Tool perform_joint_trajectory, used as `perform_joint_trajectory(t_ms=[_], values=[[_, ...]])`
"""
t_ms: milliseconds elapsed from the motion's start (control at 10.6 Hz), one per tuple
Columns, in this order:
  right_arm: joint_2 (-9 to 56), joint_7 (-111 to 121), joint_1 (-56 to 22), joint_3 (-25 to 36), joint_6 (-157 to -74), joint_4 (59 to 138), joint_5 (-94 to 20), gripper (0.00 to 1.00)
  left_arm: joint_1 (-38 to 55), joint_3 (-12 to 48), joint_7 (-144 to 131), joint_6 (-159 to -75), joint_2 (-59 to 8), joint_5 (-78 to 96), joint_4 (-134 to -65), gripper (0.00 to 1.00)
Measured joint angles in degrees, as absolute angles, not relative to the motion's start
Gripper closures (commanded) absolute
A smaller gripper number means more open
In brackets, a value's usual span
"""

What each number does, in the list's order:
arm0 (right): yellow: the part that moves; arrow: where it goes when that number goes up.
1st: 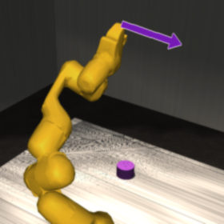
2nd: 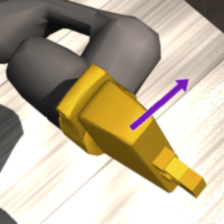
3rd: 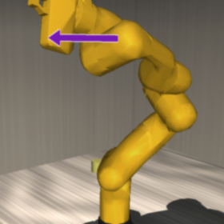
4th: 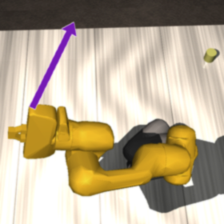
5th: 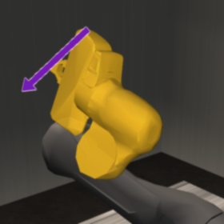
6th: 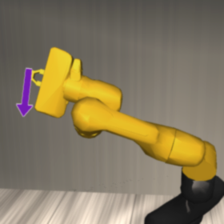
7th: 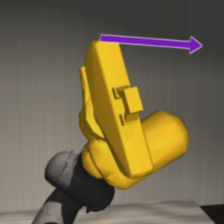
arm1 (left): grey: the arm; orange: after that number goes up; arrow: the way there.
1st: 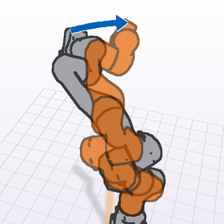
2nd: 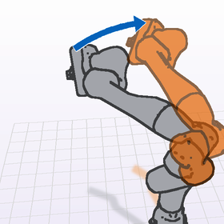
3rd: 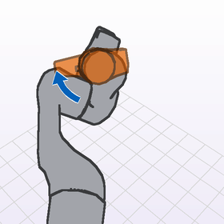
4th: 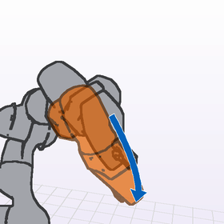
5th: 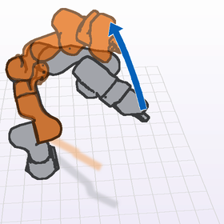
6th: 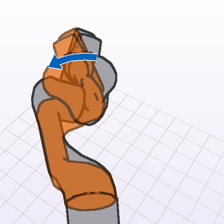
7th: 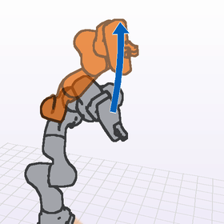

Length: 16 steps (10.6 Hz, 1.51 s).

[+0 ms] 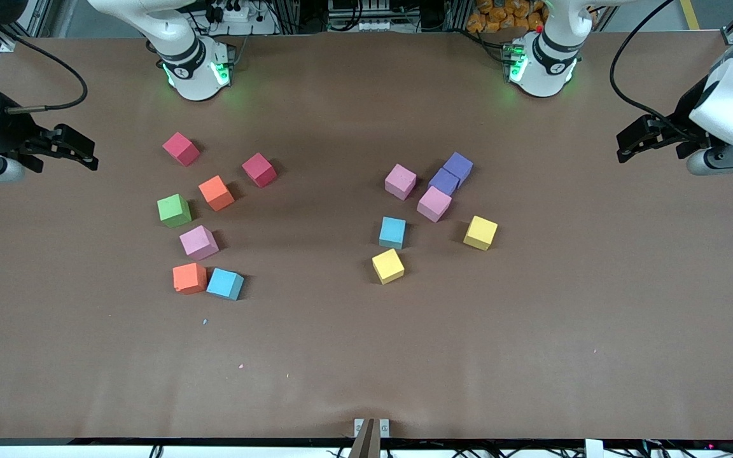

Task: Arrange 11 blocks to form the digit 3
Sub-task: 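Move both grippers from rest toward the cube clusters, then grasp the red cube with the right gripper while the left gripper descends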

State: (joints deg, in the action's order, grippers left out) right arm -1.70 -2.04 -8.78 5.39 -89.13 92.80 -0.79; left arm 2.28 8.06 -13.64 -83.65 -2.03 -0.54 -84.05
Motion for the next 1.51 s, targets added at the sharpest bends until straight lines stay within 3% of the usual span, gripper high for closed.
perform_joint_trajectory(t_ms=[662, 1040, 1513], values=[[-1.98, -2.33, -8.95, 4.99, -90.11, 95.49, -0.93, 0.0, 2.28, 8.08, -13.64, -83.65, -2.03, 0.22, -84.05, 0.0], [-2.55, -10.33, -12.56, -1.28, -94.45, 105.04, -1.15, 0.0, 5.73, 9.56, -13.65, -83.71, -3.12, 3.57, -84.31, 0.0], [-1.55, -13.22, -18.99, -12.3, -109.19, 124.74, -1.17, 0.0, 14.17, 11.56, -23.97, -88.85, -8.76, 3.62, -85.14, 0.0]])
